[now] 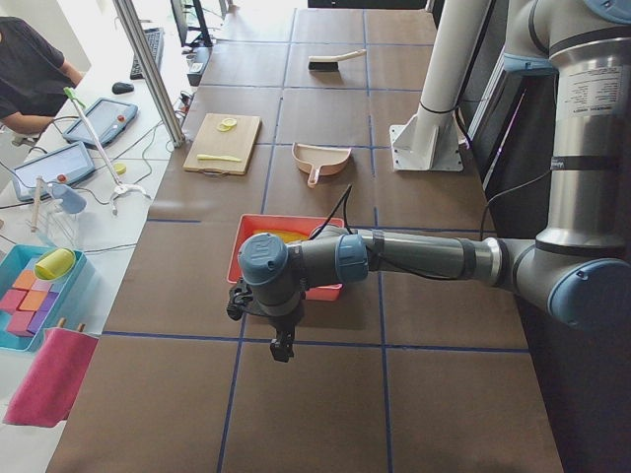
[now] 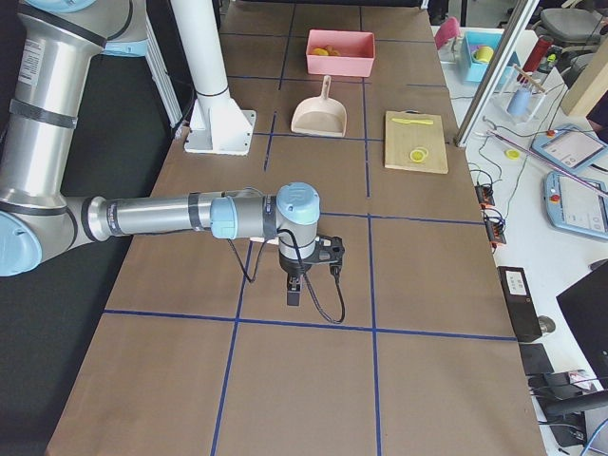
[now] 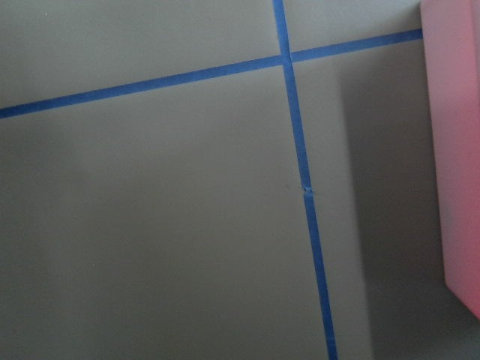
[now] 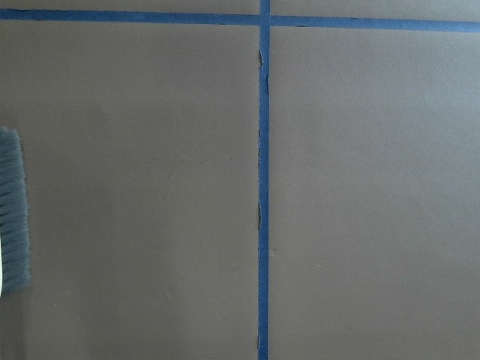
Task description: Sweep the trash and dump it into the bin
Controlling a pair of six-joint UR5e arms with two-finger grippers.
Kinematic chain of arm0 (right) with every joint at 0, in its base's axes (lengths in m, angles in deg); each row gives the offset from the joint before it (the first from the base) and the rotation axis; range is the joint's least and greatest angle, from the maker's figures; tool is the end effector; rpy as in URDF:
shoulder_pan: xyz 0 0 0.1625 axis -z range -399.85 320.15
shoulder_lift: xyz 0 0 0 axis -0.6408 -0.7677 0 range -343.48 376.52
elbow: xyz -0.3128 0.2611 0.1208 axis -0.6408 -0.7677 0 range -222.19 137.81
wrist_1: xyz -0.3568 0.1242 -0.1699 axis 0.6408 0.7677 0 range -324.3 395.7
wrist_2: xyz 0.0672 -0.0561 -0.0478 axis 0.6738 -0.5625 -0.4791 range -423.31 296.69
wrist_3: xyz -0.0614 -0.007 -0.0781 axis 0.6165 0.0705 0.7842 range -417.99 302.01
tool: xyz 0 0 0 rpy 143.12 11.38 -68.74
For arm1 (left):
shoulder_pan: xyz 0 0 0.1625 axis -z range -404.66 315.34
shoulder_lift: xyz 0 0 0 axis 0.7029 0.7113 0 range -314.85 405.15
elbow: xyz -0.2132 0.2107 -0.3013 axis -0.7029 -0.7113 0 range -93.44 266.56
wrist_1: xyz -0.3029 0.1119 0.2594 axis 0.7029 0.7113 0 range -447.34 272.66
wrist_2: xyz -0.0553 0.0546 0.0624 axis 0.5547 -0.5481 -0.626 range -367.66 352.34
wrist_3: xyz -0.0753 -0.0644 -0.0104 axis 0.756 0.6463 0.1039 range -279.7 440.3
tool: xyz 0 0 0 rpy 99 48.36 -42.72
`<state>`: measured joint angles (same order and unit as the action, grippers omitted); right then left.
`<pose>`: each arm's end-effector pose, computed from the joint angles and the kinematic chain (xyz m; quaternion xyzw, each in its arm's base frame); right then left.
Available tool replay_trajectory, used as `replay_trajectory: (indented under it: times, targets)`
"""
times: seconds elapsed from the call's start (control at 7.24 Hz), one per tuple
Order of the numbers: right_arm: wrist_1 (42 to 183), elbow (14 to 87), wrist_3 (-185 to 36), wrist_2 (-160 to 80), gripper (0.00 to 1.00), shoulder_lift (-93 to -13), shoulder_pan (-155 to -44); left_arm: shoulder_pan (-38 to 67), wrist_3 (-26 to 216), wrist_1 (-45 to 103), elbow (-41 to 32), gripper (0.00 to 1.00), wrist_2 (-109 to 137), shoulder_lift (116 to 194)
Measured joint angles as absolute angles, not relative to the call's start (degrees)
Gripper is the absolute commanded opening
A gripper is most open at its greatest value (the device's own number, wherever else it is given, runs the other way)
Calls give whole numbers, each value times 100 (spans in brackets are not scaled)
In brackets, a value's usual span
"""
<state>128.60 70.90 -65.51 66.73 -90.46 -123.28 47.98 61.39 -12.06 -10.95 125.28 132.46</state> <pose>0.0264 -0.3753 0.5978 -0.0159 -0.3429 -0.0018 0.9393 -0.0864 -0.4530 0.6430 -0.0106 0.3732 0.0999 0.9223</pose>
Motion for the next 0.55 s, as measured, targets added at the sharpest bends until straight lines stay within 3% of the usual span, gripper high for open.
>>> replay_trajectory:
  times: [0.55]
  targets:
    - [12855,7012,-6585,6865,100,-9052,-12326,4789,6069,-860,-1114,100,12537,13194]
